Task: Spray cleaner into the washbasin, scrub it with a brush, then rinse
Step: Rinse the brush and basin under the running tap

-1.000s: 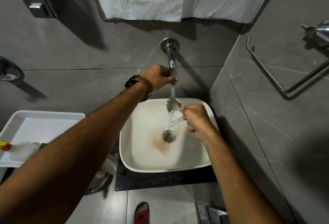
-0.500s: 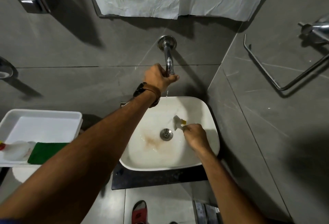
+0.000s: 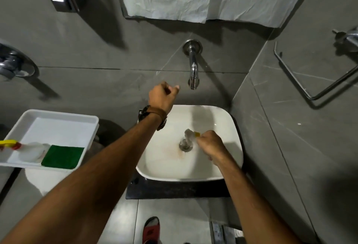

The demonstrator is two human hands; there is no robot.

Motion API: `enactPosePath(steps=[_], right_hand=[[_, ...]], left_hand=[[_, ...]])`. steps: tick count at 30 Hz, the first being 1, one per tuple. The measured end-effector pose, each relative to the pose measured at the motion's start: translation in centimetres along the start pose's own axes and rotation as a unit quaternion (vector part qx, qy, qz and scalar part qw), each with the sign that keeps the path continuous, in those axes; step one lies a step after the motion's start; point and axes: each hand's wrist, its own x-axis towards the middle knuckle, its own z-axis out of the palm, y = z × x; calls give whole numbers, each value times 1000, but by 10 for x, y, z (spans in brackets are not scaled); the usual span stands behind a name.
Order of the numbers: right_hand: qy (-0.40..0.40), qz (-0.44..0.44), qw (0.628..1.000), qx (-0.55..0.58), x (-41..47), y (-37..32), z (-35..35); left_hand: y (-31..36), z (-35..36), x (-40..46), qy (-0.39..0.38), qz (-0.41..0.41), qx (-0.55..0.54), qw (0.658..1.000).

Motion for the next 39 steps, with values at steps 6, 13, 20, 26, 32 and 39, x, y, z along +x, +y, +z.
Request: enactPosePath(steps=[6,13,20,26,32,39], right_hand=[[-9,-68,996,-50,-5,-49,65],[-72,-180,978,-78,-3,-129,187],[-177,-197,954,-141,40,-182,360],[-244,-228,927,-171,97,-226,495],[-285,-191,930,-132,136,-239,576],[-263,-190,932,-165,143,-224,609]], left_hand=[[-88,-87,-26,132,-85,71,985],[-206,-204,-38,269,-189,39,944],[-338,-288,-31,404,-298,6,865],[-445,-312,-2,476,-360,-23,802],[-512,-307,17,488,-390,-67,778],[-535,-297,19,506,-398,-68,762]])
